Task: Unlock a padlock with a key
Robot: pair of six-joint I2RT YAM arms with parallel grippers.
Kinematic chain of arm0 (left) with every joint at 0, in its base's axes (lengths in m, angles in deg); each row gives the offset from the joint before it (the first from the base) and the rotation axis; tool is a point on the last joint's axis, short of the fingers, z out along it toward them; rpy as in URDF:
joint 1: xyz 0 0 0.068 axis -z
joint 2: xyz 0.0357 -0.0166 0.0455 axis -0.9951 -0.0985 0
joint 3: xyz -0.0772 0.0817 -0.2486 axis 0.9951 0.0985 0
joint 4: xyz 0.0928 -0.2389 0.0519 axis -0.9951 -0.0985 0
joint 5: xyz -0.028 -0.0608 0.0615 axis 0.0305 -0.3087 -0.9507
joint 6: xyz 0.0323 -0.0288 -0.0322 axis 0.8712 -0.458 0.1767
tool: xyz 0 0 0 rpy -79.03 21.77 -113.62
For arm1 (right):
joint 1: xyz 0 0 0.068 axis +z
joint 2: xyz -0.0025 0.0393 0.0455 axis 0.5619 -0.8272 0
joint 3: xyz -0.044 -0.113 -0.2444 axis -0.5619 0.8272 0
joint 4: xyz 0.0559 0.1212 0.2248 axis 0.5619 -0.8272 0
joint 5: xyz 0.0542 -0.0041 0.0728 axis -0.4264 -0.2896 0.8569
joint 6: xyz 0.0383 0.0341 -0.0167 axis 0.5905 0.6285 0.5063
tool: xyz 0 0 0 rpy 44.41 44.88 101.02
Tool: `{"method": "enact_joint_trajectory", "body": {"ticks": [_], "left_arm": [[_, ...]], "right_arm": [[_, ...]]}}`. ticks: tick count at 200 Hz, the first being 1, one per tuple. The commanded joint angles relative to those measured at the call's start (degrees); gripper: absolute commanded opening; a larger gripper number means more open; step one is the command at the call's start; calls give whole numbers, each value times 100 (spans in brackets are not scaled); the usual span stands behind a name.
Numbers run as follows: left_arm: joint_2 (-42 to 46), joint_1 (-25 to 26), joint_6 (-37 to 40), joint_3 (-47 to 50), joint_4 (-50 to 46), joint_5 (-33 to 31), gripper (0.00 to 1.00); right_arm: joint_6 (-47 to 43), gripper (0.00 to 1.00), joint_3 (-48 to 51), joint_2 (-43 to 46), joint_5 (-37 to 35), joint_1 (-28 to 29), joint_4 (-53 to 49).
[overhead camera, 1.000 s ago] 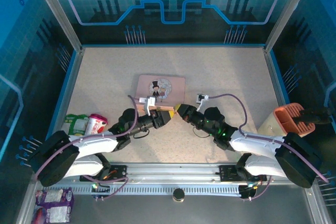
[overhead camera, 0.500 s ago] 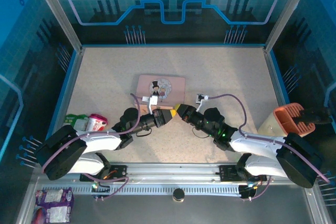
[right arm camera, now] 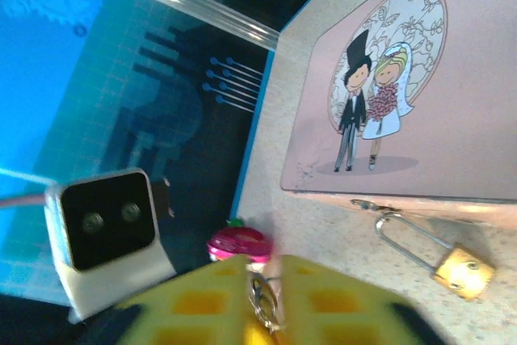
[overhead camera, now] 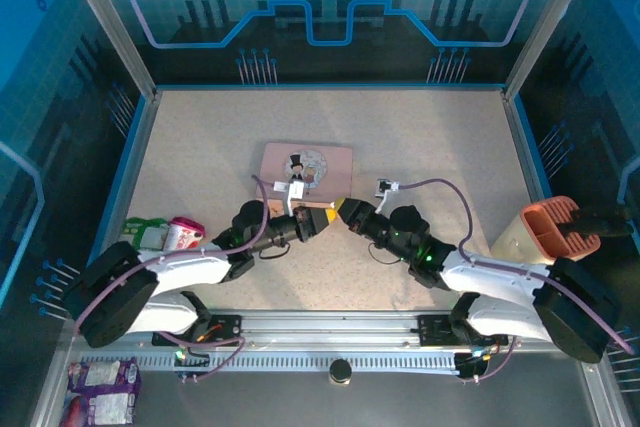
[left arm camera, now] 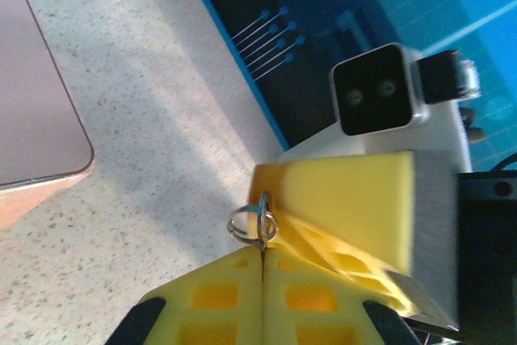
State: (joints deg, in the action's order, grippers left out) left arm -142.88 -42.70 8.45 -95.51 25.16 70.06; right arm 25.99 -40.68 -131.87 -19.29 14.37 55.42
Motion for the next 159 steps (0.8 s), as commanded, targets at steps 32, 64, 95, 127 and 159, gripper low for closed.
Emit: {"method": "enact_joint_trajectory", "body": {"ticks": [32, 64, 95, 127, 159], "left_arm": [[746, -78, 3410, -1799, -4594, 108, 0], [732, -73, 4716, -2331, -5617, 576, 0], [647, -34, 5622, -2769, -6463, 878, 0], [477, 51, 5949, -3089, -6933, 1166, 0], [469, 254, 6216, -3053, -6871, 921, 0]], "right_arm": [[-2423, 45, -394, 579, 1886, -1073, -1207], [-4088, 46, -322, 1169, 2675, -1234, -1569], [-5199, 50, -145, 1821, 3428, -1296, -1871], [-5784, 51, -66, 2198, 4146, -1356, -2136], [-5920, 52, -21, 2149, 4779, -1394, -2119]]}}
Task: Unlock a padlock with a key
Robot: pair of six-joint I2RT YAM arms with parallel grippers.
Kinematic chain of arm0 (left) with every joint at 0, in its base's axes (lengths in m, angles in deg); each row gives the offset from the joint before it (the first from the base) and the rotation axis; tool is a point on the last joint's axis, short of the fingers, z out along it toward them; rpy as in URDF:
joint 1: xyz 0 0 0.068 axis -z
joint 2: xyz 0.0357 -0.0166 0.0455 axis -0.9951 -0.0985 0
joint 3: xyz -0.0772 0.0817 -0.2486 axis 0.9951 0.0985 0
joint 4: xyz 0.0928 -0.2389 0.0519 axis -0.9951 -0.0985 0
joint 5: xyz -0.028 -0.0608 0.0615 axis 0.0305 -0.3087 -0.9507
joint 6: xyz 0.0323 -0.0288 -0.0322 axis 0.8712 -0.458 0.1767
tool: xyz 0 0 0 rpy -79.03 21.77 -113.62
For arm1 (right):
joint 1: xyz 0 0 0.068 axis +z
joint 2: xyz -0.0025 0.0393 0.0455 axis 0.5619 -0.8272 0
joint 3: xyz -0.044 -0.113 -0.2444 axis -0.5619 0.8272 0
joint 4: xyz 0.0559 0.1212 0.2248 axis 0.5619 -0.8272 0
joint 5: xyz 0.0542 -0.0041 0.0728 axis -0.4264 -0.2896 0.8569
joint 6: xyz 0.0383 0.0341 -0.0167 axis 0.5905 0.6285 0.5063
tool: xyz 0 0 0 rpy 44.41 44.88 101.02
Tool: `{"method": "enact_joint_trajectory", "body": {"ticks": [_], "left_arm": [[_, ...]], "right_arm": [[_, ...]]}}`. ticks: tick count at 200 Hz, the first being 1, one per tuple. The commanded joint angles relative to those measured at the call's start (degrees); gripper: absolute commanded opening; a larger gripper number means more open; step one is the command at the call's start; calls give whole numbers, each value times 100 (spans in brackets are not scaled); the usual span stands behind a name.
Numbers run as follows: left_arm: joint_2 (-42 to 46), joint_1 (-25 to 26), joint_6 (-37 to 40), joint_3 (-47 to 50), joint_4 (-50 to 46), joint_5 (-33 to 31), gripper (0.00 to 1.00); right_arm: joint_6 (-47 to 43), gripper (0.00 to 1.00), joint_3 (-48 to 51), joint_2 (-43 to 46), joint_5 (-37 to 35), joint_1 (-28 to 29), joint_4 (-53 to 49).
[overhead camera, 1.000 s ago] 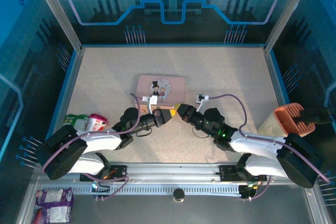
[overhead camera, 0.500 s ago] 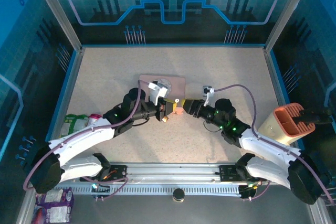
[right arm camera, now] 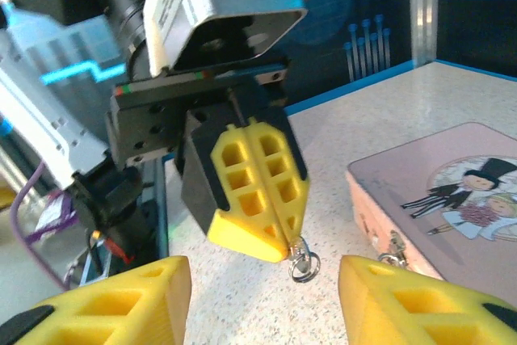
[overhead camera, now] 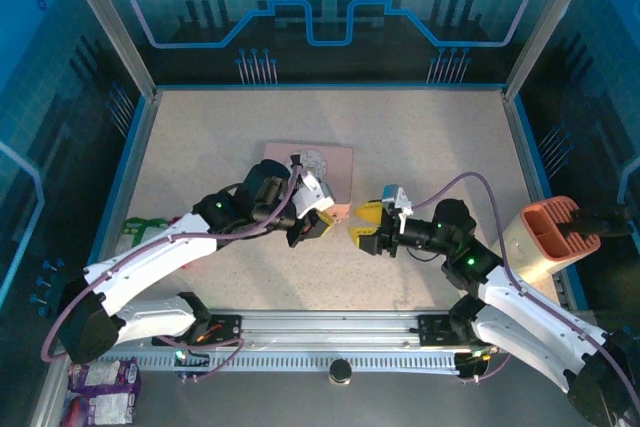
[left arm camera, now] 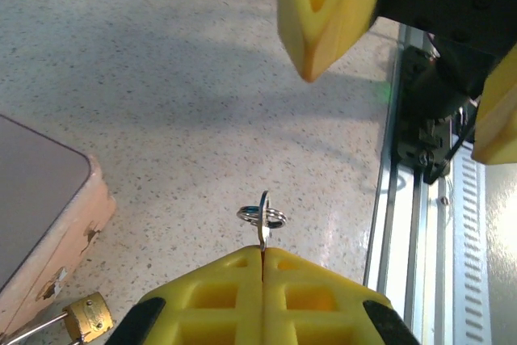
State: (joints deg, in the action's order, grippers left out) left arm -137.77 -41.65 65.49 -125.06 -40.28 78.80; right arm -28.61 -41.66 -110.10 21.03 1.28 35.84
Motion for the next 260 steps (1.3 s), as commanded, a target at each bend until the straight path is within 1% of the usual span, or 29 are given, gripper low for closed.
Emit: {"method": "enact_joint_trajectory", "body": {"ticks": [1, 41, 44, 86, 148, 186, 209, 260], "left_arm": [[-46, 150, 524, -96, -325, 42, 0], [7, 308, 694, -42, -272, 95, 0], [10, 317, 700, -51, -279, 104, 0], [-42, 398, 774, -69, -341, 193, 0], [-232, 493, 816, -139, -389, 344, 0], [-236, 520, 826, -148, -361, 315, 0], [-226, 521, 819, -147, -368, 283, 0], [-225, 532, 829, -148, -374, 284, 0]], "right_arm": [[-456, 52, 73, -34, 753, -84, -160], [-586, 49, -78, -338, 1044, -83, -176], [-591, 49, -94, -364, 1056, -80, -326], [-713, 40, -308, -671, 1132, -73, -641], [-844, 32, -425, -868, 995, 24, -803], [-974, 26, -446, -966, 907, 82, -962], [-1043, 25, -468, -1018, 899, 127, -1039], [-1144, 18, -535, -1075, 820, 208, -1186]]}}
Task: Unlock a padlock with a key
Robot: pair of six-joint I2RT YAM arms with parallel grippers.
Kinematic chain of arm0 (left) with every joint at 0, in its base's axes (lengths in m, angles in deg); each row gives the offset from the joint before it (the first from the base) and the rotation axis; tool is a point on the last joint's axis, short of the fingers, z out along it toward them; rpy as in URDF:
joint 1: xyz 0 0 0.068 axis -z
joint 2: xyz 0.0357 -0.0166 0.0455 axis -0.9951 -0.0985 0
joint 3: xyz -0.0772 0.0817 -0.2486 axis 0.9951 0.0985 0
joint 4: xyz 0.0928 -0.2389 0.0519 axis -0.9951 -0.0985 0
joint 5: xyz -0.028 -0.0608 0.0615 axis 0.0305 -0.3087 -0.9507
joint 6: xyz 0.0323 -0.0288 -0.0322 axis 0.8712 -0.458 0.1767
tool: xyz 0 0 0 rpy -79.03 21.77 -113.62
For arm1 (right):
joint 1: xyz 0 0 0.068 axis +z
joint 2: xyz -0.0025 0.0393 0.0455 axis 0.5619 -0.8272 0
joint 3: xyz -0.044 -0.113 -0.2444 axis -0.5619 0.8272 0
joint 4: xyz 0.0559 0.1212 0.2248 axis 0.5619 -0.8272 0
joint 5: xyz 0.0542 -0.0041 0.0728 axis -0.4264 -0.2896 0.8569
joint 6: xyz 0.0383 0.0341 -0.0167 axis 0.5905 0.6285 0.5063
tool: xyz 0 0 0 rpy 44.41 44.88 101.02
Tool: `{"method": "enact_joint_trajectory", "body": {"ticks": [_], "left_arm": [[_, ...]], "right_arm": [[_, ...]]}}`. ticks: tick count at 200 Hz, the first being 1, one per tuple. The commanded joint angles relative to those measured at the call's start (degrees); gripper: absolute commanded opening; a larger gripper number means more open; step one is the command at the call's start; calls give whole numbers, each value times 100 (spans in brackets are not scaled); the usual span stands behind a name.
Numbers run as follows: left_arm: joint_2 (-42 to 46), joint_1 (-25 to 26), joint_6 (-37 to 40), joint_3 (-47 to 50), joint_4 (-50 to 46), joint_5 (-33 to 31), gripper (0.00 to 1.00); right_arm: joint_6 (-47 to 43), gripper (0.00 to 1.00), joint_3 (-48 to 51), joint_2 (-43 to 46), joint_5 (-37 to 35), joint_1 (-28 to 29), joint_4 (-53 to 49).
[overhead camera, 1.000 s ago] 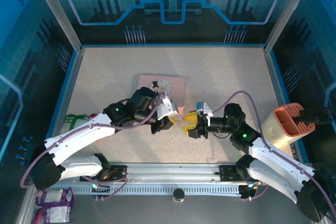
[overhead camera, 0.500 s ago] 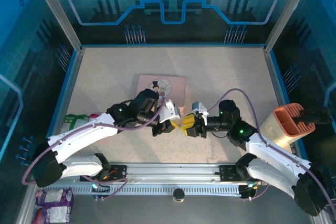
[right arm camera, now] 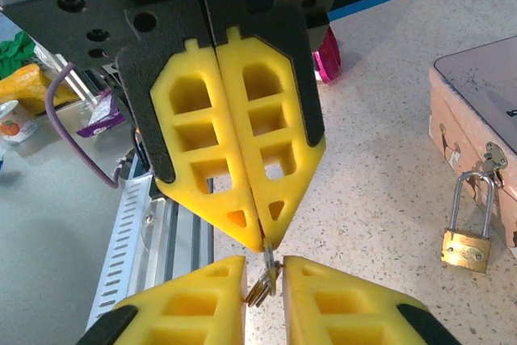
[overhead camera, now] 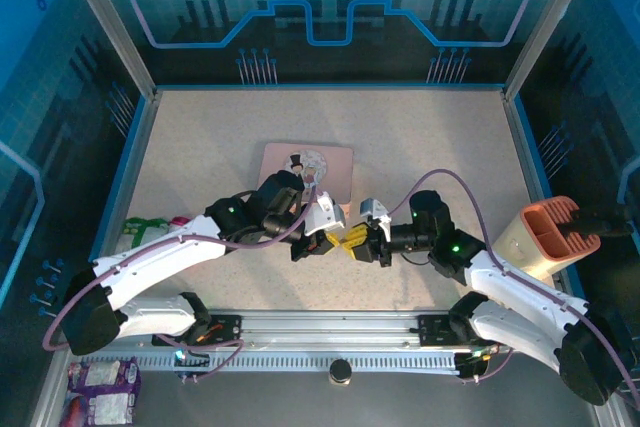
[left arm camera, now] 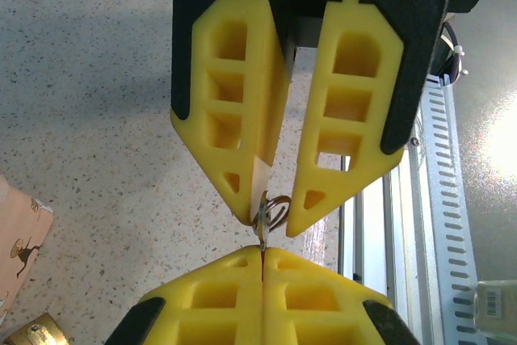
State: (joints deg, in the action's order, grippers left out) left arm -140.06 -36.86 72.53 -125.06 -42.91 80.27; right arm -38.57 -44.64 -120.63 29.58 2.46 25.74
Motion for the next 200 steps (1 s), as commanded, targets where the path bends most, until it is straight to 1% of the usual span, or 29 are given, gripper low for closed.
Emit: {"method": "enact_joint_trajectory", "body": {"ticks": [1, 53, 76, 100, 143, 160, 169, 174, 180, 200], "left_arm": [[0, 52, 125, -148, -109, 142, 0], [-15, 67, 137, -130, -164, 197, 0], [-5, 64, 141, -126, -185, 207, 0], [3, 72, 152, -113, -187, 186, 0], [170, 67, 83, 4, 57, -96, 0], [384, 36, -116, 200, 452, -401, 13], [567, -3, -303, 353, 771, -522, 22], [673, -45, -433, 466, 981, -590, 28], [815, -117, -655, 618, 1287, -618, 33], [1301, -487, -1493, 1180, 2379, -402, 40]], "right_arm": [[-148, 18, -239, -22, -39, 98, -177], [-149, 14, -208, 74, -200, 122, -169], [-166, 9, -215, 58, -216, 131, -193], [-181, 0, -215, 57, -228, 142, -247], [-66, 0, -151, 109, -410, 150, -205], [165, 0, -68, 168, -561, 150, -15], [405, 0, 20, 224, -677, 150, 217], [559, 0, 85, 259, -765, 151, 386], [778, 0, 190, 304, -879, 150, 642], [1669, 0, 624, 416, -1252, 150, 1913]]}}
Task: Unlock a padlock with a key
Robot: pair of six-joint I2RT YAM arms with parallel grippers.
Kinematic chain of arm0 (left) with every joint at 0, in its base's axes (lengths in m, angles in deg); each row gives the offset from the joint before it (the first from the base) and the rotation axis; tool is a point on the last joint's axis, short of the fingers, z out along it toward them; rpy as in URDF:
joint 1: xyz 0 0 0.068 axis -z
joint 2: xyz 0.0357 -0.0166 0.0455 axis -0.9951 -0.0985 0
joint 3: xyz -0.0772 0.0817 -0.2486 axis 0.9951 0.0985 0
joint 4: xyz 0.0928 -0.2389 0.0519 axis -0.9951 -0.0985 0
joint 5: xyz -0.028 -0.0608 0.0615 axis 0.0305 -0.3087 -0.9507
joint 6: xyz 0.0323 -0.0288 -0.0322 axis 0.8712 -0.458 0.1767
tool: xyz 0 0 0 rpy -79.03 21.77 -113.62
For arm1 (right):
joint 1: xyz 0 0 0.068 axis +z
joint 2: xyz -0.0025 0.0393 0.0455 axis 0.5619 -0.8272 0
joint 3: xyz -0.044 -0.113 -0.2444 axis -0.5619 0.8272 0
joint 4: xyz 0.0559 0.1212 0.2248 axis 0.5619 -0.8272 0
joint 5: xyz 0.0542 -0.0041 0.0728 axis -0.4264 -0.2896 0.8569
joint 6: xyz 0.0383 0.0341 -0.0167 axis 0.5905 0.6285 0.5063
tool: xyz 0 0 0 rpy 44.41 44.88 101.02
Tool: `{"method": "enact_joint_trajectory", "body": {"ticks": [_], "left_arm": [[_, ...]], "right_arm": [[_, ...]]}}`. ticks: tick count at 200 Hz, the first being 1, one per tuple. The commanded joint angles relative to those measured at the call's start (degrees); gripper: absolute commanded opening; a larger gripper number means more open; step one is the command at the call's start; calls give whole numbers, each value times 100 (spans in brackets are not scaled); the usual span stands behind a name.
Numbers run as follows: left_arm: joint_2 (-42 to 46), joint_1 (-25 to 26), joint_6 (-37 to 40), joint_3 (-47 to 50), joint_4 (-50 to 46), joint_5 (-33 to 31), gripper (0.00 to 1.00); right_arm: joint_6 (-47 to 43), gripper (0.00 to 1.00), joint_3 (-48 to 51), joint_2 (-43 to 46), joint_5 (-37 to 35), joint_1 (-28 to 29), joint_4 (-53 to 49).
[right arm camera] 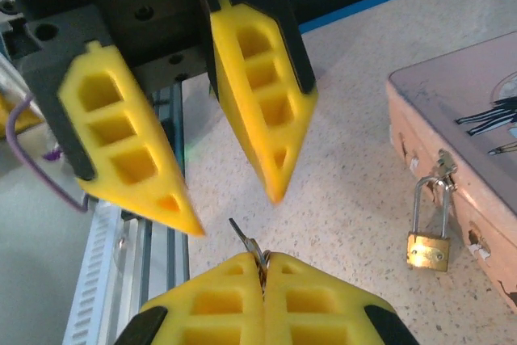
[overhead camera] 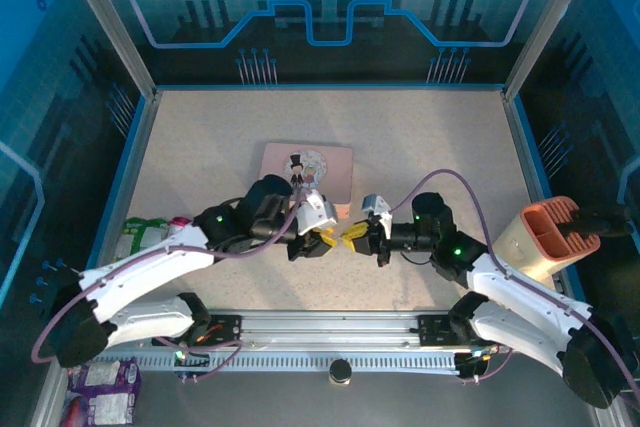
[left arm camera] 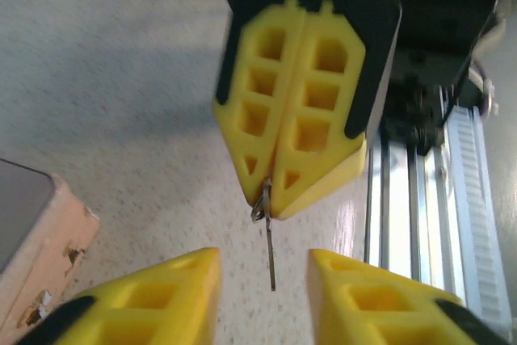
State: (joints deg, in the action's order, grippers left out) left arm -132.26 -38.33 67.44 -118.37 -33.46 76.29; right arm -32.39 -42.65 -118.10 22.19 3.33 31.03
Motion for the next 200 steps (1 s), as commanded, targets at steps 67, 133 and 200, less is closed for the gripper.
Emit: {"method": "enact_joint_trajectory", "body": {"ticks": [67, 133, 200], "left_arm": [[563, -770, -2546, 1347, 3473, 1061, 48], [323, -779, -3023, 1392, 4096, 1401, 44], [277, -792, -3015, 1187, 3933, 1797, 7]], "right_arm": [[2835, 0, 1089, -326, -1753, 429, 4266], [2960, 0, 1049, -820, -2266, 1028, 5196], [2887, 0, 997, -909, -2268, 1164, 5195]]}}
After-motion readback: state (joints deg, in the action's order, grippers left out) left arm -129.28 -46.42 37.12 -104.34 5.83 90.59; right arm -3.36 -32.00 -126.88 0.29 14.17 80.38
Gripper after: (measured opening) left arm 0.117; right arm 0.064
